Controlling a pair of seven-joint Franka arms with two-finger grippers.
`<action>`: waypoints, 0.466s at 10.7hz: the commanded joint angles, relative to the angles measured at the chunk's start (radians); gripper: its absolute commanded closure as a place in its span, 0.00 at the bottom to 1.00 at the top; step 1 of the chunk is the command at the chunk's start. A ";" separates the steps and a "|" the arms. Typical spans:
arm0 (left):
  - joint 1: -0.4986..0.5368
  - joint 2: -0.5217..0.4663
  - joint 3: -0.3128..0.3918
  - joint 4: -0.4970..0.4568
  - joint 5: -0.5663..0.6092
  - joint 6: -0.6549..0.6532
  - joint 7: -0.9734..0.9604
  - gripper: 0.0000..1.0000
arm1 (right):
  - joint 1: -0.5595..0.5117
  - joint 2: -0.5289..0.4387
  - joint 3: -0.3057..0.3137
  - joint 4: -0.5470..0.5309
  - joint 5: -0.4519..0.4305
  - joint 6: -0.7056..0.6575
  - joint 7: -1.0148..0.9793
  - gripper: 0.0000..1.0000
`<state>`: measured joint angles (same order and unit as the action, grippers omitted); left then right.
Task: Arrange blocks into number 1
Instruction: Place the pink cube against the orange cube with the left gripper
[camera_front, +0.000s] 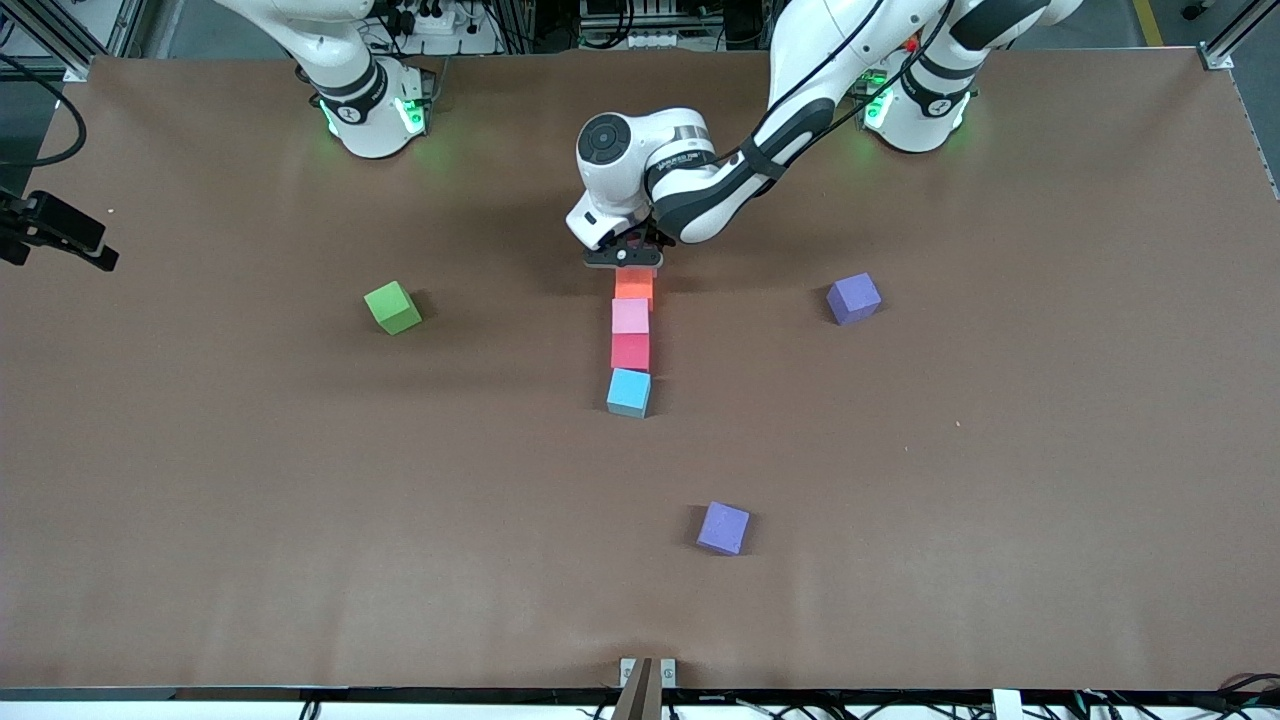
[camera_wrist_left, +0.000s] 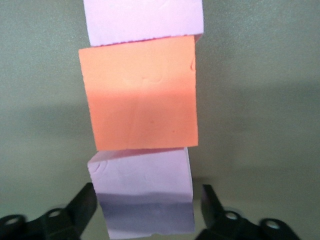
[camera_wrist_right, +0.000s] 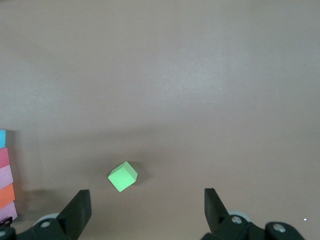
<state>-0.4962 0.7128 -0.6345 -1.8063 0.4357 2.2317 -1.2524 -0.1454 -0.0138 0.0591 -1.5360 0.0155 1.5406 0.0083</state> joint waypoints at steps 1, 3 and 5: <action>-0.007 -0.010 0.010 0.016 0.026 -0.013 -0.007 0.00 | -0.020 -0.015 0.010 -0.018 0.015 0.006 -0.013 0.00; -0.002 -0.065 0.009 0.016 0.025 -0.070 -0.007 0.00 | -0.016 -0.015 0.010 -0.018 0.015 0.006 -0.013 0.00; 0.010 -0.142 0.009 0.018 0.011 -0.115 -0.005 0.00 | -0.017 -0.015 0.010 -0.018 0.015 0.003 -0.013 0.00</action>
<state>-0.4908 0.6590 -0.6308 -1.7752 0.4381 2.1661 -1.2524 -0.1454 -0.0138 0.0591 -1.5377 0.0156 1.5406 0.0083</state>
